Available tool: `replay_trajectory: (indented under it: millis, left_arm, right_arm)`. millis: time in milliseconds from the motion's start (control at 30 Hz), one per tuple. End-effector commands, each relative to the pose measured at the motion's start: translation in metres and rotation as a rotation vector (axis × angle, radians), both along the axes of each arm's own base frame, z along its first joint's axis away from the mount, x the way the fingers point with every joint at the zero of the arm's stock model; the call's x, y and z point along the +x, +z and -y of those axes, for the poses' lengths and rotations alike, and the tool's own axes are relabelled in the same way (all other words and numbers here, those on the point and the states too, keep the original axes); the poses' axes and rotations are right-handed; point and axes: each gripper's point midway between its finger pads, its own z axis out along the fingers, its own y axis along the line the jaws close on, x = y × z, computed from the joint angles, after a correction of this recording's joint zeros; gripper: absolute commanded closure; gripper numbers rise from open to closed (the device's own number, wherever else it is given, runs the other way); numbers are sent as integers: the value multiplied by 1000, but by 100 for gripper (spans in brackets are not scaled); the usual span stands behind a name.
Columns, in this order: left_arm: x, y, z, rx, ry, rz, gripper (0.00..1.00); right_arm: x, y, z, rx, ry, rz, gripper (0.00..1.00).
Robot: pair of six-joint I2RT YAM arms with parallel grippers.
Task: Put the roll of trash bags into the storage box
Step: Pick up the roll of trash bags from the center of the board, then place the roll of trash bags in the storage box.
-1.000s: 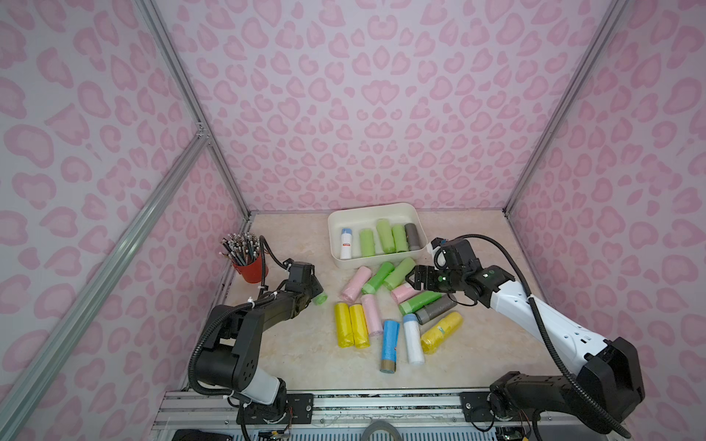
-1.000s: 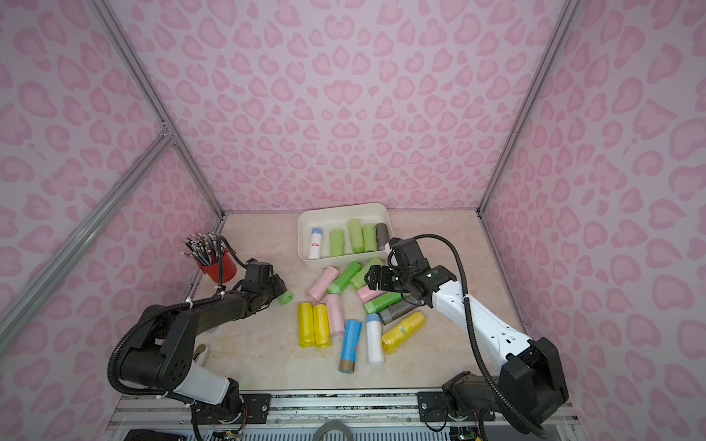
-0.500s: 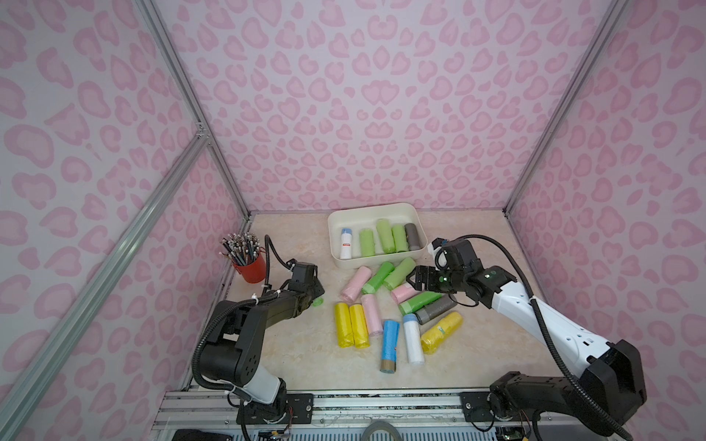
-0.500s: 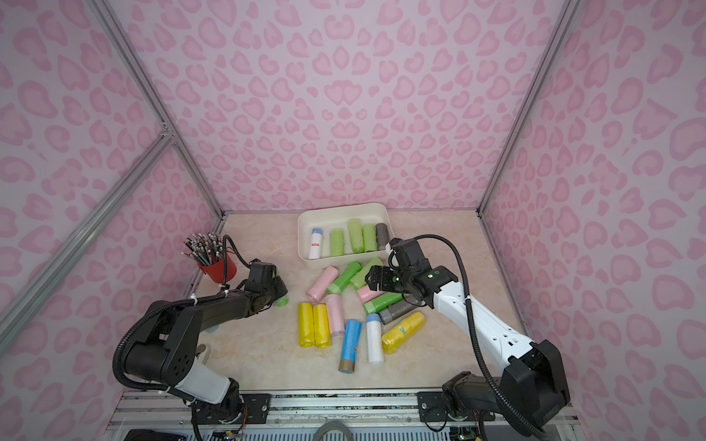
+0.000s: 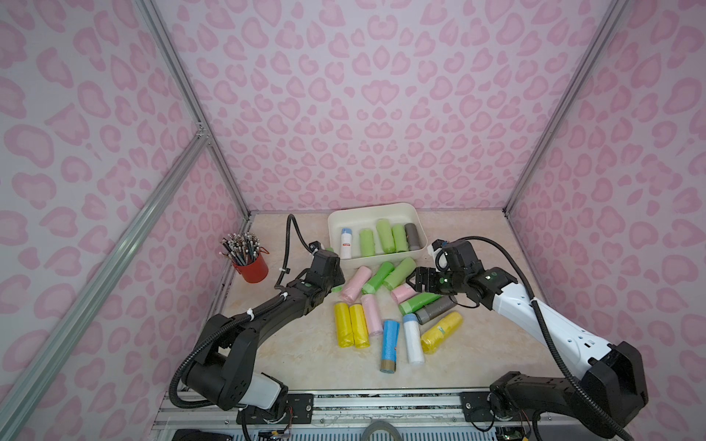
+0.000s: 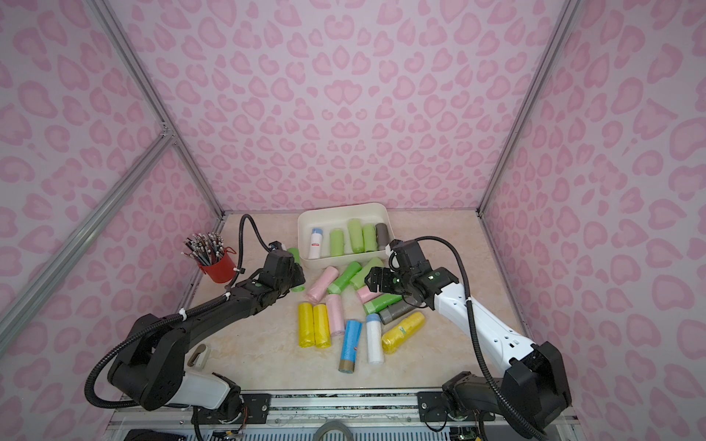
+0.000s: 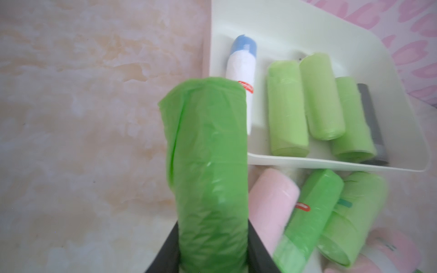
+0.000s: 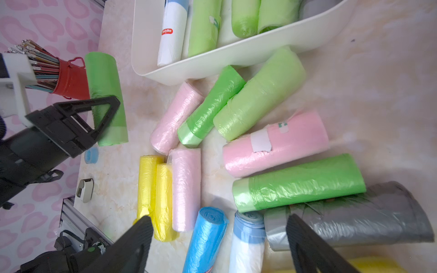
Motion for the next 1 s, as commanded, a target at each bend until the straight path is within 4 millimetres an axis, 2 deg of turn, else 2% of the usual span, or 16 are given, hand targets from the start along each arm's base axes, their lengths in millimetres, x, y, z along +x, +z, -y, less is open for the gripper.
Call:
replay_trajectory:
  millis: [0, 100, 300, 700, 967]
  left_arm:
    - [7, 23, 15, -3, -32, 40, 75]
    - [15, 40, 33, -32, -68, 66, 76]
    - [36, 52, 54, -44, -102, 92, 77]
    - [73, 48, 81, -80, -146, 85, 79]
    - [96, 46, 88, -99, -153, 80, 80]
  right_arm:
    - [-1, 3, 10, -21, -36, 25, 10]
    - [-3, 2, 15, -39, -49, 29, 10]
    - [-4, -1, 16, -37, -61, 14, 10]
    - [-9, 3, 27, -26, -120, 34, 10]
    - [-12, 5, 31, -24, -126, 38, 10]
